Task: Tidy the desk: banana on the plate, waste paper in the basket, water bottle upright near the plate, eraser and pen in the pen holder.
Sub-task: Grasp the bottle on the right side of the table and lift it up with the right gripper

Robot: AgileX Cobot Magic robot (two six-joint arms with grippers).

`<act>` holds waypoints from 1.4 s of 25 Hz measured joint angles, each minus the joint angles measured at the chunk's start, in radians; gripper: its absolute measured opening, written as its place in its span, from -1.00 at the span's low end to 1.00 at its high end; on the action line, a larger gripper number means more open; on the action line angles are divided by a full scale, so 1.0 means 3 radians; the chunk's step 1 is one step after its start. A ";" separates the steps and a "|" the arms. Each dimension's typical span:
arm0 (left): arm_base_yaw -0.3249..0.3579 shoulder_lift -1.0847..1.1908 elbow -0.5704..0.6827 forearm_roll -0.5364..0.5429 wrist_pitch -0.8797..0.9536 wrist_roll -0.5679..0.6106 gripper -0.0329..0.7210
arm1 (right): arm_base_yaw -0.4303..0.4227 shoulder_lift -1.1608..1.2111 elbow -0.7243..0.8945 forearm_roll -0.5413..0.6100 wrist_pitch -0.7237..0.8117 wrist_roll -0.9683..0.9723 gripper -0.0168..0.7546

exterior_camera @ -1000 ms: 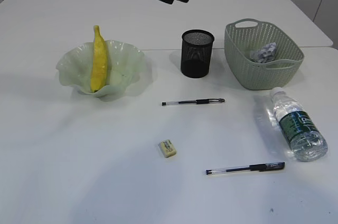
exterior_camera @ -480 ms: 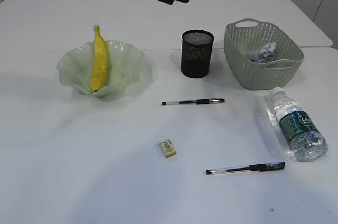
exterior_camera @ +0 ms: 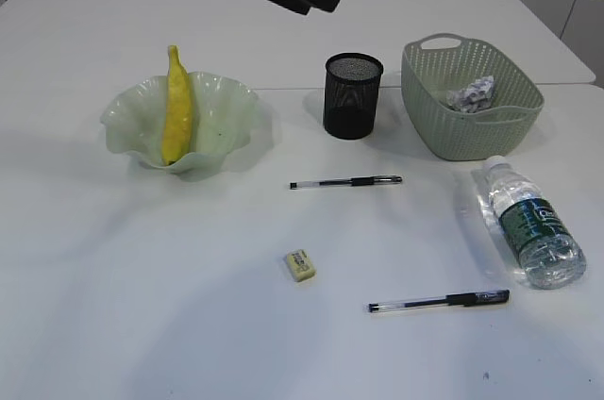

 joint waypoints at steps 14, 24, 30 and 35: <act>0.0000 0.0000 0.0000 0.0000 0.0121 0.0000 0.03 | 0.0000 0.0408 0.0002 0.0061 0.0007 0.0183 0.27; 0.0000 0.0000 0.0000 0.0044 0.0195 0.0000 0.03 | 0.0000 0.1017 0.0002 0.0069 -0.0012 0.0333 0.61; 0.0000 0.0000 0.0000 0.0165 0.0200 0.0000 0.03 | 0.0000 0.1205 0.0002 0.0076 -0.0020 0.0345 0.62; 0.0000 0.0000 0.0000 0.0169 0.0200 0.0000 0.03 | 0.0000 0.1303 0.0002 0.0178 -0.0032 0.0345 0.62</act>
